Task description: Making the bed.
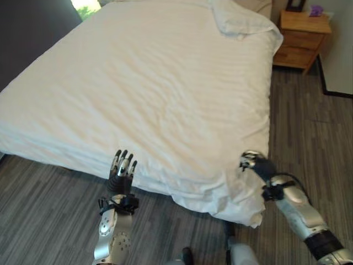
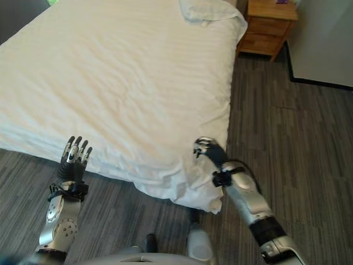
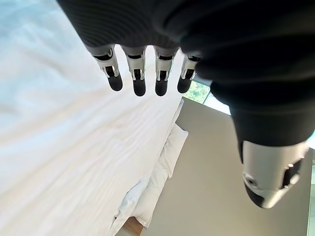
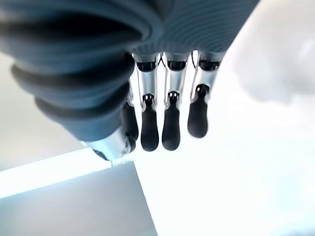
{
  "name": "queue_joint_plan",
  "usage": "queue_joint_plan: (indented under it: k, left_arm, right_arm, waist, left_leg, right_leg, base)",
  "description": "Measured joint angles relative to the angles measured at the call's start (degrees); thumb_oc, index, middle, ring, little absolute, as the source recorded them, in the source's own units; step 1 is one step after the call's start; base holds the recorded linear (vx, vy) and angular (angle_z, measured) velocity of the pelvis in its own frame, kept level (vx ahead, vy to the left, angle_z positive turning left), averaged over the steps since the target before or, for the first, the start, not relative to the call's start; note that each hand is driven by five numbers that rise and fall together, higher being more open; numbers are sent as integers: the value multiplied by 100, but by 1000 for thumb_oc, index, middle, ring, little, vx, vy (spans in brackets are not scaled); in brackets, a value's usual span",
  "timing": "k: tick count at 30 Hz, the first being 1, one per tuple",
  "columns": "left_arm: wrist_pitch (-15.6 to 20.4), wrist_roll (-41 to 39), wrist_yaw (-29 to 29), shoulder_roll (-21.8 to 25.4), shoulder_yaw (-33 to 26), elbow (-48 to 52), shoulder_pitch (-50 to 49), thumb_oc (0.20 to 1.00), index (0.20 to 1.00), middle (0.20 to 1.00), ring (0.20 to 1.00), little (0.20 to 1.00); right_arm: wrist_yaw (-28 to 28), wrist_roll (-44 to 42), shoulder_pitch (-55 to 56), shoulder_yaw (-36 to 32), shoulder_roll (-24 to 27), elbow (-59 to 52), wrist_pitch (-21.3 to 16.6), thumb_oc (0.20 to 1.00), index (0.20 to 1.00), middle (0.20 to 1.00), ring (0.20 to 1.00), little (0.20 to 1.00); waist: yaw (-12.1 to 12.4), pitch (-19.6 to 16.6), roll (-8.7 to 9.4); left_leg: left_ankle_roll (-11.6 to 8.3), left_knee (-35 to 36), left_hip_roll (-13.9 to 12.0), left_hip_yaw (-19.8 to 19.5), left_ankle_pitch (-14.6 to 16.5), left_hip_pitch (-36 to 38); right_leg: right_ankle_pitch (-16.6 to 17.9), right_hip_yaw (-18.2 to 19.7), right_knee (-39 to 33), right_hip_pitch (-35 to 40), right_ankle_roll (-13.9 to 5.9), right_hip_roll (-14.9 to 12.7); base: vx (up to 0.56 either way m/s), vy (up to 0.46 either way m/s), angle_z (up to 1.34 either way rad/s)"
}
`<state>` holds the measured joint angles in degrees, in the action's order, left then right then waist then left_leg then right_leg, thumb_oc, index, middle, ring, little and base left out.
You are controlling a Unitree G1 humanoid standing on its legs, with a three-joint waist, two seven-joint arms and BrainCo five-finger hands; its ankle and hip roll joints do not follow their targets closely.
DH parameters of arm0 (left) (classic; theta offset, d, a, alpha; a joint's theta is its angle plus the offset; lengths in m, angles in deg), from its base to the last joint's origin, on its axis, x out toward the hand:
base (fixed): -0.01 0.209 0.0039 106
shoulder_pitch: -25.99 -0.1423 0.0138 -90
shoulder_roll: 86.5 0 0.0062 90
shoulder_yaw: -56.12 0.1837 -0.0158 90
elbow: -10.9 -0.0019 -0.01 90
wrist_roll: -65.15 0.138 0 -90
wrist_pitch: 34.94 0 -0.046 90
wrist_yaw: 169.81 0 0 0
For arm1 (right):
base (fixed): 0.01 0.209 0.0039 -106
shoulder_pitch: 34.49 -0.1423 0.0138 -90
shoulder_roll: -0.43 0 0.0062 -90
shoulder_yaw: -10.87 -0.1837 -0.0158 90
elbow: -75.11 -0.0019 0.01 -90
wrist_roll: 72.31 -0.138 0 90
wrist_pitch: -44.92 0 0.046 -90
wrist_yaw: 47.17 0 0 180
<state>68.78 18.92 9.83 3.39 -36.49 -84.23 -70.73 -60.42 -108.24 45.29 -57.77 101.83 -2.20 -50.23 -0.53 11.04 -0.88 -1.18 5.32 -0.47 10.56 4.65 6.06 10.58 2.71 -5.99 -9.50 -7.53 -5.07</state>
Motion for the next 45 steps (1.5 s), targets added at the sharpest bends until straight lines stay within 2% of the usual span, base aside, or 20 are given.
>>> queue_joint_plan:
  k: [1, 4, 7, 15, 17, 22, 25, 27, 29, 32, 36, 38, 40, 45]
  left_arm:
    - [2, -18, -6, -1, -22, -1, -50, 1000, 1000, 1000, 1000, 1000]
    - [-52, -34, -70, 5, -26, -23, -14, 1000, 1000, 1000, 1000, 1000]
    - [-51, -34, -124, 4, -40, -23, 48, 1000, 1000, 1000, 1000, 1000]
    - [-51, -34, -210, -5, 138, -19, 89, 1000, 1000, 1000, 1000, 1000]
    - [-64, -35, -239, -49, 329, -20, 165, 1000, 1000, 1000, 1000, 1000]
    - [-63, -61, -245, -119, 432, -31, 252, 1000, 1000, 1000, 1000, 1000]
    - [-65, -88, -259, -123, 593, -158, 306, 1000, 1000, 1000, 1000, 1000]
    - [-85, -89, -304, -125, 703, -202, 322, 1000, 1000, 1000, 1000, 1000]
    - [-155, -90, -378, -137, 722, -252, 286, 1000, 1000, 1000, 1000, 1000]
    - [-179, -91, -456, -113, 714, -246, 239, 1000, 1000, 1000, 1000, 1000]
    - [-223, -90, -482, -114, 795, -252, 313, 1000, 1000, 1000, 1000, 1000]
    - [-227, -91, -482, -107, 896, -252, 409, 1000, 1000, 1000, 1000, 1000]
    - [-252, -90, -482, -107, 924, -250, 419, 1000, 1000, 1000, 1000, 1000]
    - [-269, -90, -483, -107, 927, -234, 414, 1000, 1000, 1000, 1000, 1000]
  right_arm:
    - [-12, -21, -35, 75, -162, 101, 4, 200, 200, 200, 200, 200]
    - [-69, -8, -348, 358, -411, 787, 138, 200, 200, 200, 200, 200]
    - [-99, 3, -375, 393, -570, 1178, 237, 200, 200, 200, 200, 200]
    - [-107, 16, -402, 674, -759, 1258, 371, 200, 200, 200, 200, 200]
    - [-148, 225, -453, 1019, -888, 1296, 410, 200, 200, 200, 200, 200]
    - [-221, 472, -613, 1135, -1090, 1829, 454, 200, 200, 200, 200, 200]
    - [-186, 875, -1033, 1010, -1063, 2942, 451, 200, 200, 200, 200, 200]
    - [-150, 1094, -1151, 800, -937, 3422, 447, 200, 200, 200, 200, 200]
    - [15, 1363, -1282, 489, -743, 3931, 476, 200, 200, 200, 200, 200]
    - [-36, 1606, -1252, 417, -358, 4005, 508, 200, 200, 200, 200, 200]
    - [57, 1764, -1427, -38, -257, 4709, 524, 200, 200, 200, 200, 200]
    - [228, 1785, -1688, -567, 109, 5374, 535, 200, 200, 200, 200, 200]
    - [350, 1781, -1724, -822, 405, 5422, 533, 200, 200, 200, 200, 200]
    - [796, 1409, -1484, -2014, 1132, 5871, 371, 200, 200, 200, 200, 200]
  waist:
    - [69, 17, -24]
    - [67, 75, -48]
    - [85, 215, -185]
    - [37, 379, -424]
    - [-3, 420, -529]
    - [-5, 438, -715]
    - [28, 439, -948]
    - [75, 421, -1111]
    - [109, 365, -1308]
    - [163, 329, -1516]
    - [215, 282, -1596]
    - [228, 233, -1674]
    - [220, 232, -1696]
    - [199, 225, -1710]
  left_leg:
    - [0, 0, -15, 6, 0, 3]
    - [-2, 0, -38, 108, 2, 6]
    - [-3, 0, -36, 119, 2, 6]
    - [-9, 0, -48, 317, 7, 9]
    - [-9, 0, -54, 334, 7, 9]
    - [-9, 0, -51, 326, 7, 3]
    - [-11, 0, -45, 310, 8, -32]
    - [-10, 1, -38, 225, 7, -119]
    - [-15, 0, -20, 142, 2, -173]
    - [-15, 0, 17, 139, 1, -232]
    - [-3, 0, 88, 172, -7, -348]
    - [38, 1, 172, 155, -33, -477]
    - [51, 0, 217, 156, -42, -515]
    - [55, -1, 280, 231, -45, -648]
  right_leg:
    - [42, 2, 0, -4, 53, 34]
    - [66, 30, 5, -31, 82, 77]
    - [63, 32, 1, -33, 82, 73]
    - [8, -108, -3, -128, 96, 35]
    - [16, -95, -3, -137, 107, 47]
    - [29, -101, -3, -138, 123, 43]
    - [9, -189, -4, -148, 97, -9]
    - [16, -385, -3, -192, 78, -77]
    - [54, -415, -1, -211, 83, -96]
    - [76, -396, 0, -271, 58, -126]
    - [89, -369, -4, -407, 38, -191]
    - [99, -370, -3, -524, -2, -285]
    - [122, -351, -3, -573, -36, -316]
    - [185, -237, -2, -748, -87, -318]
  base:
    - [0, 0, 0]
    - [-20, 12, -10]
    - [-12, 3, 0]
    - [-6, 14, -13]
    - [6, 10, -5]
    - [0, 0, 0]
    - [-23, -6, 7]
    - [9, 14, 22]
    - [9, 15, 19]
    - [3, -2, 1]
    - [12, -29, -3]
    - [15, -16, 7]
    - [0, 0, 0]
    - [34, -20, -8]
